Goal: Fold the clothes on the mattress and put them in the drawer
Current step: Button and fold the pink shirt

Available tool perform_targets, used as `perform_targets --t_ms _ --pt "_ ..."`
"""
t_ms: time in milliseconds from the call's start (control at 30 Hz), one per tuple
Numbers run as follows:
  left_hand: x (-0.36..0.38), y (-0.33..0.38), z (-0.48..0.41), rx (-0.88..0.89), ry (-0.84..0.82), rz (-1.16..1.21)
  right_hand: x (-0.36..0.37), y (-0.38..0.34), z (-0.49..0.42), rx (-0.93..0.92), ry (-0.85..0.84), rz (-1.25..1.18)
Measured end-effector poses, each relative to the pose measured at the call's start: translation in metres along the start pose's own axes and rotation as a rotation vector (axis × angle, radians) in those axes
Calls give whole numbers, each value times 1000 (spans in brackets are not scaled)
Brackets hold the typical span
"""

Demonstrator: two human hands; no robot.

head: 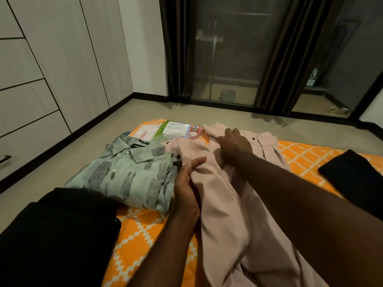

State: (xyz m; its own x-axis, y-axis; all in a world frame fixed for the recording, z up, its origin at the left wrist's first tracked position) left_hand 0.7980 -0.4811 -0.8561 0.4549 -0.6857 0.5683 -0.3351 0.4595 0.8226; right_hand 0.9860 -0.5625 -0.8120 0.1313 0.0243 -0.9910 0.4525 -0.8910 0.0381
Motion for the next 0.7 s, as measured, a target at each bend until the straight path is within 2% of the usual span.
perform_targets --t_ms 100,233,367,567,700 --pt "1 -5 -3 2 -28 8 12 -16 -14 -59 -57 -19" --pt "5 2 -10 16 -85 -20 12 -10 -26 60 22 -7" --pt "13 9 -14 -33 -127 100 11 10 -34 247 36 -286" --pt "22 21 -18 -118 -203 345 -17 50 -46 400 195 -617" --pt "24 39 -22 -112 -313 557 -19 96 -41 560 123 -712"
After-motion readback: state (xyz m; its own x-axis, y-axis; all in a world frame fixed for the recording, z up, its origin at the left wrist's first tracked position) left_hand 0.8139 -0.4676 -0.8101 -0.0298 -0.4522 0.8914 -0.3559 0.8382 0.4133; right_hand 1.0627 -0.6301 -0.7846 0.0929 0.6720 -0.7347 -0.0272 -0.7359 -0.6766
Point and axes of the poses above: each hand's wrist, its own z-axis away from the middle knuckle, its own x-axis out of the palm, y = z × x, the point moved 7 cm from there along -z, towards the middle knuckle, and after that the axes turned 2 degrees about -z, right-handed, at the moved point
